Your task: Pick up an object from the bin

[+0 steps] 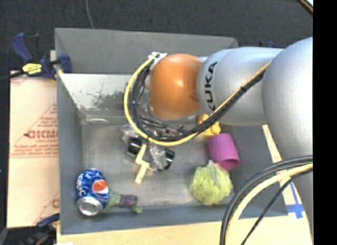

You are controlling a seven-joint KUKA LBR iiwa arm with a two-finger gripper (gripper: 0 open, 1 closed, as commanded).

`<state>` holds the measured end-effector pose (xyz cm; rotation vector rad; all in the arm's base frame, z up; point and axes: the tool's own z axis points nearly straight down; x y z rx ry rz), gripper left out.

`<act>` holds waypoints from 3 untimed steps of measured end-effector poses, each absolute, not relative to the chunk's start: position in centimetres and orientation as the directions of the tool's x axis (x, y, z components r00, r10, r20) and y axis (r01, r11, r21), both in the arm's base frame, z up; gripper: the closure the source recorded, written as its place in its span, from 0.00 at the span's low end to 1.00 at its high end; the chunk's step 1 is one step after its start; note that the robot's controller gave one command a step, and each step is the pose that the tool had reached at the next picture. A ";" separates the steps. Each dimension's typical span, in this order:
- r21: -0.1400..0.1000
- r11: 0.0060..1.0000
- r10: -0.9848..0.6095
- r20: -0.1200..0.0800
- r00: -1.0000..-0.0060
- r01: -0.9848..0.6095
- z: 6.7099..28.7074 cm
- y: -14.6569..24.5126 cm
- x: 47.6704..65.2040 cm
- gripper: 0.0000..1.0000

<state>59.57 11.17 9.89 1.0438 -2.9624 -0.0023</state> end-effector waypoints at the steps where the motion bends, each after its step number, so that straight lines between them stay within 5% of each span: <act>1: -0.018 0.598 -0.801 -0.029 -0.597 -0.801 7.7 8.9 58.2 0.00; 2: -0.010 0.706 -0.708 -0.027 -0.706 -0.708 7.8 8.0 58.9 1.00; 3: -0.010 0.706 -0.708 -0.027 -0.706 -0.708 7.8 8.0 58.9 1.00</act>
Offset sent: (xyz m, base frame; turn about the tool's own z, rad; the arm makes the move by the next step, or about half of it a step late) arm -0.0121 -0.0343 -0.0289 -0.1098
